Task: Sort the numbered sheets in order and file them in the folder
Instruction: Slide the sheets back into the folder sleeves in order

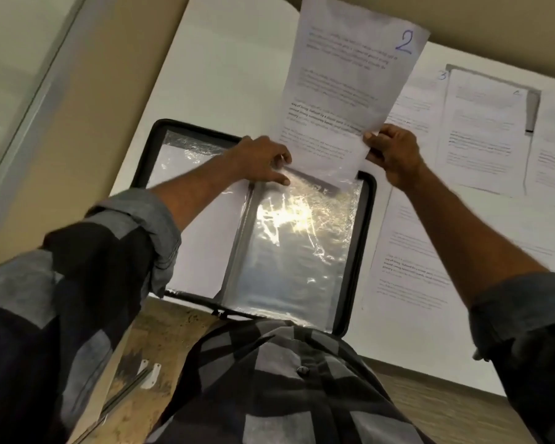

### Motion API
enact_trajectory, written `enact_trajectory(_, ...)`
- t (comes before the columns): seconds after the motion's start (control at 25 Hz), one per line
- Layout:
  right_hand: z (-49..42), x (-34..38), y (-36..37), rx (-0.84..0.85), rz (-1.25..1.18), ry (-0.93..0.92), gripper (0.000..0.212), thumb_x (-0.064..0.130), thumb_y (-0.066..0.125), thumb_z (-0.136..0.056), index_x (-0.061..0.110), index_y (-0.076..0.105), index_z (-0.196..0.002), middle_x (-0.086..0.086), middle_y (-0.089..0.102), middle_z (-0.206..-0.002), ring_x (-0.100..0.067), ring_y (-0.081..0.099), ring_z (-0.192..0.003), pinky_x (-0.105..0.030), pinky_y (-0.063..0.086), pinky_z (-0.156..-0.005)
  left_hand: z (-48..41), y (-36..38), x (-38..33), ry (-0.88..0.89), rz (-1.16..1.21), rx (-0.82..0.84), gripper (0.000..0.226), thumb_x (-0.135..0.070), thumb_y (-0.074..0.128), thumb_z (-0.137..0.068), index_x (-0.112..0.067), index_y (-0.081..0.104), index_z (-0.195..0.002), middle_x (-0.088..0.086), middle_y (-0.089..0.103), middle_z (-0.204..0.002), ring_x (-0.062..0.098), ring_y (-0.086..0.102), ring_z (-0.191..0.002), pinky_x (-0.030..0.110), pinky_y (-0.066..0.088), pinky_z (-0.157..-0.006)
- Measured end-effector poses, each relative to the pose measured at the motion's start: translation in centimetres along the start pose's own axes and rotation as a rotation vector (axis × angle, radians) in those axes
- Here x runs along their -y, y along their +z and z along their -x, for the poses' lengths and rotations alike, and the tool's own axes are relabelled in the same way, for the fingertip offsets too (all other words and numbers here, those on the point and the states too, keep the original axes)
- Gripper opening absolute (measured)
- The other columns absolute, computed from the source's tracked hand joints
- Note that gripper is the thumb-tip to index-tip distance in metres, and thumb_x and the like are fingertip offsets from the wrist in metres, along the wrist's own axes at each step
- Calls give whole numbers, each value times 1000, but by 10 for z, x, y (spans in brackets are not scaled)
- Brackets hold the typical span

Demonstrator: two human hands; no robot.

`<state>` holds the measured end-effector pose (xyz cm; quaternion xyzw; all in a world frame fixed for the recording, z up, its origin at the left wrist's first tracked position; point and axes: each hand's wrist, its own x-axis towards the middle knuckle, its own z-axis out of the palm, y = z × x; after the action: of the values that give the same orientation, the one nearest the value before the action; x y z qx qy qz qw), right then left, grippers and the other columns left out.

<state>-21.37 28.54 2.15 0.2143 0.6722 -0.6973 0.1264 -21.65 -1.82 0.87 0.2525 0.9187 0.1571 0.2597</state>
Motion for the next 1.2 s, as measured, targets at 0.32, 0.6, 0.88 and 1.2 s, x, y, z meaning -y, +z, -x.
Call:
enact_trajectory(0.32, -17, -1, -9, 62, 53, 23, 29, 7, 69, -94, 2, 65, -122, -6, 76, -112, -24, 73, -108, -35, 60, -89, -9, -12, 20, -12, 32, -42, 24, -39, 67, -95, -21, 72, -110, -1, 64, -111, 20, 59, -106, 38, 38, -92)
enact_trajectory(0.6, -23, 4, -10, 144, 154, 66, 40, 10, 68, -95, -2, 60, -132, -8, 73, -123, -21, 72, -111, -31, 60, -87, -27, -15, 26, 81, 23, -6, 19, -37, 67, -95, -23, 71, -107, -11, 67, -102, 11, 56, -95, 37, 31, -94)
enact_trajectory(0.88, -14, -12, -2, 194, 162, 118, 36, 12, 69, -96, 4, 63, -131, -7, 74, -121, -22, 72, -110, -30, 60, -84, -40, 1, 45, -172, 585, -414, 69, -38, 79, -87, -12, 46, -141, 11, 48, -137, 18, 51, -117, 30, 48, -99)
enact_trajectory(1.2, -6, -24, -2, 118, 62, 41, 35, 16, 74, -93, 13, 64, -127, -9, 74, -119, -28, 72, -110, -40, 60, -90, -41, 5, 52, -257, 744, -175, 53, -18, 84, -83, -10, 61, -131, 10, 75, -113, 19, 72, -104, 37, 56, -99)
